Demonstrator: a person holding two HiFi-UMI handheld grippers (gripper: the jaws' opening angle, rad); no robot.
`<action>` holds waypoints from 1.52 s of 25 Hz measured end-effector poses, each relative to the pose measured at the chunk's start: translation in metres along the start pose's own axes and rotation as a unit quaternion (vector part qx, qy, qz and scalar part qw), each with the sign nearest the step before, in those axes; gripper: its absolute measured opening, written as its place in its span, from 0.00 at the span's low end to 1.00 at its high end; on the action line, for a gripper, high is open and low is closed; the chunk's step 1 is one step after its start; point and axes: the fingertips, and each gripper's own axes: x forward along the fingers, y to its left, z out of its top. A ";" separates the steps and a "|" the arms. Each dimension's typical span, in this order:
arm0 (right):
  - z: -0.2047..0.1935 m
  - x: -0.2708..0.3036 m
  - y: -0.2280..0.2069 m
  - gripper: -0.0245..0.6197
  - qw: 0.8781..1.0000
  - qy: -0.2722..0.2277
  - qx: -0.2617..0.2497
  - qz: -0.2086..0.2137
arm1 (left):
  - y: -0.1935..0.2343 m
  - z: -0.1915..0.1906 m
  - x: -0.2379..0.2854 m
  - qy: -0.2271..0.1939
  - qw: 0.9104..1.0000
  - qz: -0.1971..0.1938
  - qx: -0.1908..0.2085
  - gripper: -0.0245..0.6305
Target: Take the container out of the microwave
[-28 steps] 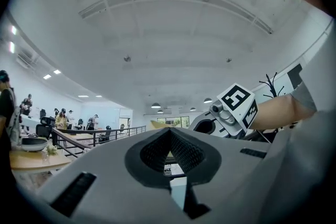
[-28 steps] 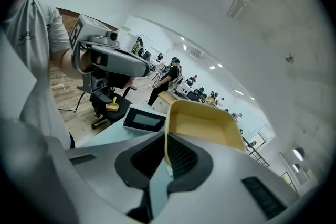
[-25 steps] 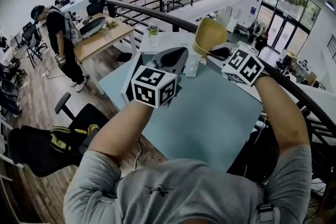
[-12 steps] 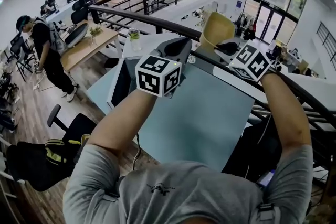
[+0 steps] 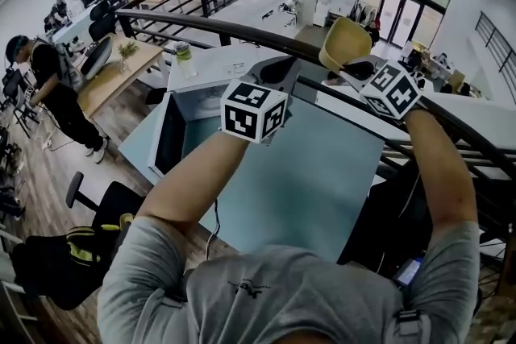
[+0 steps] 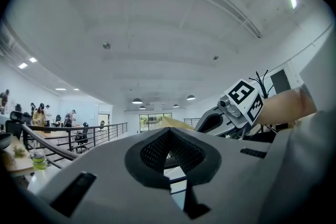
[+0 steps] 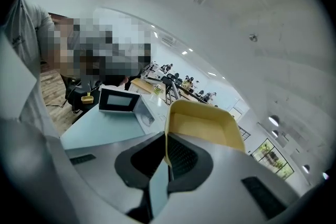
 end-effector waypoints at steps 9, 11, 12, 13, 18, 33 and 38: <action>-0.056 0.023 -0.013 0.08 0.999 0.028 0.037 -0.007 | -0.003 -0.044 0.042 0.019 1.000 -0.015 0.001 0.05; -0.069 0.030 -0.014 0.08 0.998 0.034 0.043 -0.006 | -0.004 -0.057 0.052 0.026 1.000 -0.017 0.002 0.05; -0.075 0.033 -0.014 0.08 0.998 0.037 0.047 -0.005 | -0.004 -0.064 0.056 0.030 0.999 -0.018 0.001 0.05; -0.082 0.037 -0.014 0.08 0.998 0.041 0.051 -0.004 | -0.004 -0.070 0.060 0.033 0.999 -0.019 0.000 0.05; -0.120 0.054 -0.017 0.08 0.996 0.058 0.074 0.003 | -0.007 -0.105 0.086 0.057 0.998 -0.022 -0.011 0.05; -0.245 0.126 0.014 0.08 0.984 0.122 0.126 0.034 | -0.024 -0.229 0.124 0.112 0.992 -0.043 -0.027 0.05; -0.278 0.149 0.033 0.08 0.979 0.141 0.142 0.045 | -0.028 -0.271 0.130 0.135 0.989 -0.043 -0.038 0.05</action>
